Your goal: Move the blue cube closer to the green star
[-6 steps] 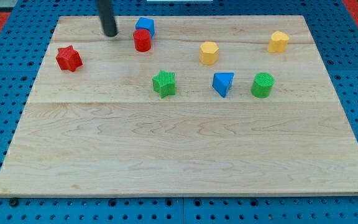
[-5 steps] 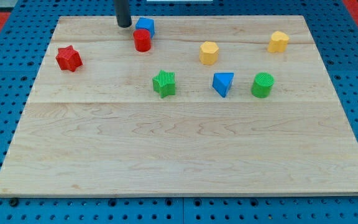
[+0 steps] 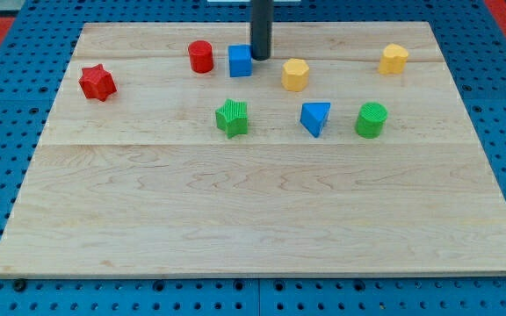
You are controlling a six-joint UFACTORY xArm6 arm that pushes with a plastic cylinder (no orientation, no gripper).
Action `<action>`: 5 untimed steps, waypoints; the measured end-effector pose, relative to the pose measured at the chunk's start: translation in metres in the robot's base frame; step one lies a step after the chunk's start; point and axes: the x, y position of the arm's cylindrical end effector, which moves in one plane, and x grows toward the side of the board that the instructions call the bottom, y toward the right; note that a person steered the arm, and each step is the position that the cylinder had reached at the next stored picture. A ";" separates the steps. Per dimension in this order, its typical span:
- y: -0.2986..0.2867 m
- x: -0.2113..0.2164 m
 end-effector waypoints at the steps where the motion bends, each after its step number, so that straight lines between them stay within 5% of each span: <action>1: -0.039 0.000; 5: -0.098 0.080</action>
